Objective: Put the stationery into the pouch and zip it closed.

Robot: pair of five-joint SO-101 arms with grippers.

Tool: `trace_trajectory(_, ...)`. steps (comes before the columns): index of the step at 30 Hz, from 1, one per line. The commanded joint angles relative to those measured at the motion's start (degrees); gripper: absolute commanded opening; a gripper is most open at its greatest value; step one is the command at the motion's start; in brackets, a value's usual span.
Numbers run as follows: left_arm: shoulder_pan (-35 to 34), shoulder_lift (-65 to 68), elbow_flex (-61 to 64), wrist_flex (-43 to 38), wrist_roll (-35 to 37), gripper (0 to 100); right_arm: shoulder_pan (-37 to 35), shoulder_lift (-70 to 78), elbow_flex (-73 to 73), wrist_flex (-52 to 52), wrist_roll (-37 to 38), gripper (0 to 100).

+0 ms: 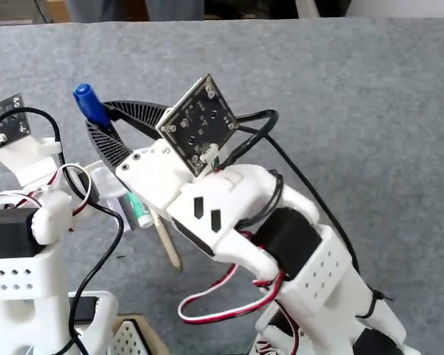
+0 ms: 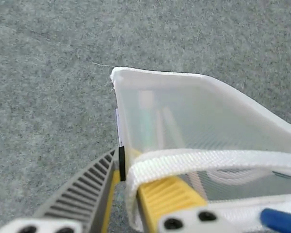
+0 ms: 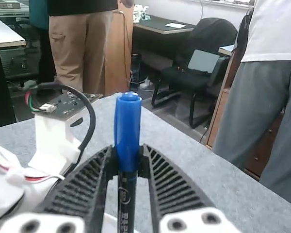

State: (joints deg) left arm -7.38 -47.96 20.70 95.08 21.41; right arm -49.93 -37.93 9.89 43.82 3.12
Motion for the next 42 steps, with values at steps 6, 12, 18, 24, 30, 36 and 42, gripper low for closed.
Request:
trace_trajectory(6,-2.07,0.7,-0.92,-0.97,-0.26,3,0.7,-1.19,2.86,-6.51,6.59,1.2)
trace_trajectory(12,-2.07,0.7,-0.92,-0.97,-0.26,3,0.7,-1.19,3.03,-6.86,7.3,1.2)
trace_trajectory(18,-1.8,0.7,-0.92,-0.97,-0.26,3,1.58,-1.01,3.3,-6.86,7.3,1.3)
trace_trajectory(24,-1.36,0.7,-0.92,-0.97,-0.26,3,1.58,-1.01,3.3,-6.59,7.3,1.6)
trace_trajectory(30,-1.36,0.7,-0.92,-0.97,-0.35,3,1.67,-1.01,3.21,-6.51,7.21,17.4)
trace_trajectory(36,-1.36,0.7,-1.01,-0.97,-0.35,3,1.67,-1.01,3.21,-6.42,7.21,25.1)
trace_trajectory(42,-1.36,0.7,-1.01,-1.05,-0.44,3,1.67,-1.19,3.03,-6.33,7.21,24.0)
